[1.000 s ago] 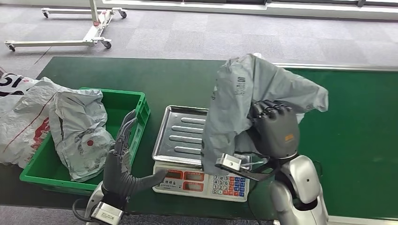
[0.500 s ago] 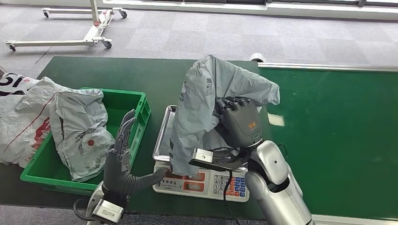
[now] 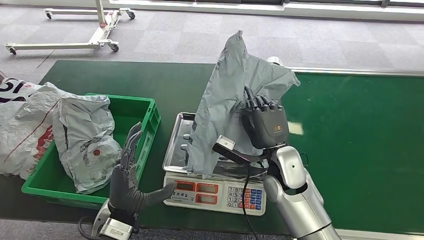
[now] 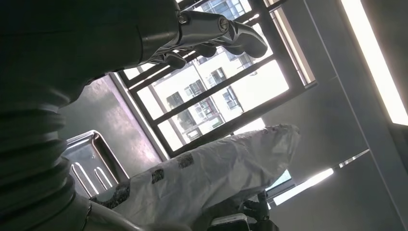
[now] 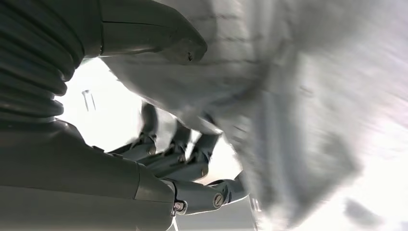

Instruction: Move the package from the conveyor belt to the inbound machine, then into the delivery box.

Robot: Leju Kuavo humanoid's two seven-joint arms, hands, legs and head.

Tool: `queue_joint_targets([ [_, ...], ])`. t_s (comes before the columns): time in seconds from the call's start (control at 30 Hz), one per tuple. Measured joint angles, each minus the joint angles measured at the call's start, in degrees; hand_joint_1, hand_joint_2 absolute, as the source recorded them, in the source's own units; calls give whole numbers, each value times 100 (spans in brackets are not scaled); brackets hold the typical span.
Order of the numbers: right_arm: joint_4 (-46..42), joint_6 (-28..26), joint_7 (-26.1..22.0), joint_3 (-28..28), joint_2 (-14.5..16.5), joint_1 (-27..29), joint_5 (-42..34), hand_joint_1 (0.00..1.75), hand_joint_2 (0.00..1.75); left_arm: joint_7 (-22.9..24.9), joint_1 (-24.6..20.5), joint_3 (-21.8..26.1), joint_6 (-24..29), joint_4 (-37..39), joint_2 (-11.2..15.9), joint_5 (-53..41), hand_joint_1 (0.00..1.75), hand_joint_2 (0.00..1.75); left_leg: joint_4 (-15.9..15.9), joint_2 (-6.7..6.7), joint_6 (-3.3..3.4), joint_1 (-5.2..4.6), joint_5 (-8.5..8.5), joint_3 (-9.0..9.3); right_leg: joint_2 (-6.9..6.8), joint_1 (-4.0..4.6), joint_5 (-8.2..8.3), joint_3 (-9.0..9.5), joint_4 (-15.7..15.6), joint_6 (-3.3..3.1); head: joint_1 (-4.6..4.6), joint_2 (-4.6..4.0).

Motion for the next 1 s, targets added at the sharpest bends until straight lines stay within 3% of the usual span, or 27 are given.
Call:
queue_joint_targets([
  [0.13,267,10,-39,-125,9,-33,-92,0,0,0,-1,-49,11,42,32,2,0,175,0,-2,0,0,0,-1,-1,0,0,0,0,0,1,0],
  [1.0,1107,-6,-438,-571,127,-180,-665,0,0,0,-148,-51,60,312,78,-15,0,175,1,-1,0,0,0,-1,0,1,0,-2,0,0,0,0],
])
